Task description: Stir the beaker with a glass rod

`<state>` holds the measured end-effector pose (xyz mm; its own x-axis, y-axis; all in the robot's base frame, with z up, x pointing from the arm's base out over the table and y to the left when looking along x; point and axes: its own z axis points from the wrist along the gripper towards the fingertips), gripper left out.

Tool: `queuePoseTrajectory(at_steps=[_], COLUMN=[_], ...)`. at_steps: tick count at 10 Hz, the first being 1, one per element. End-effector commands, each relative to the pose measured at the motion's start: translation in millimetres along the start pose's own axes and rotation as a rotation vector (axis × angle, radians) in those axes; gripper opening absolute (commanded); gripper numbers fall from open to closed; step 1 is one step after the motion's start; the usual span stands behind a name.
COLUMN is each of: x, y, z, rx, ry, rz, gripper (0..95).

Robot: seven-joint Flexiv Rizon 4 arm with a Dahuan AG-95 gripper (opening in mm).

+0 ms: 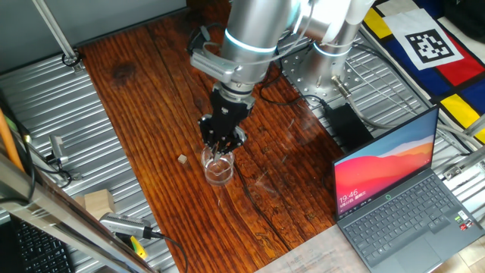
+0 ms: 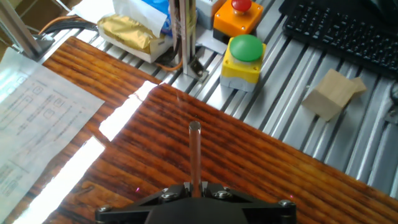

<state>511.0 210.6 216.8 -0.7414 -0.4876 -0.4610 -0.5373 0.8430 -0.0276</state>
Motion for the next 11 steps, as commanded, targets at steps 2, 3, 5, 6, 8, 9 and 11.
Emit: queuePoseTrajectory(at_steps=[2,3,5,6,8,9,11], x=[-1.4,-3.8,-9.7,-12.2,-17.8,-19.2,-22.1], y=[-2.8,-6.2,-11.8,-14.6,-19.4,-17.8,-13.8], z=[3.3,4.5,5.2,6.2,9.2,11.7,15.6], rx=[-0.002,-0.002,-0.003,-0.003,-0.004,-0.001,0.001], ry=[0.003,0.003,0.008,0.007,0.007,0.004,0.005], rz=[-0.010,-0.020,-0.022,-0.026,-0.026,-0.024,-0.015], gripper=[0.0,0.0,0.0,0.0,0.0,0.0,0.0])
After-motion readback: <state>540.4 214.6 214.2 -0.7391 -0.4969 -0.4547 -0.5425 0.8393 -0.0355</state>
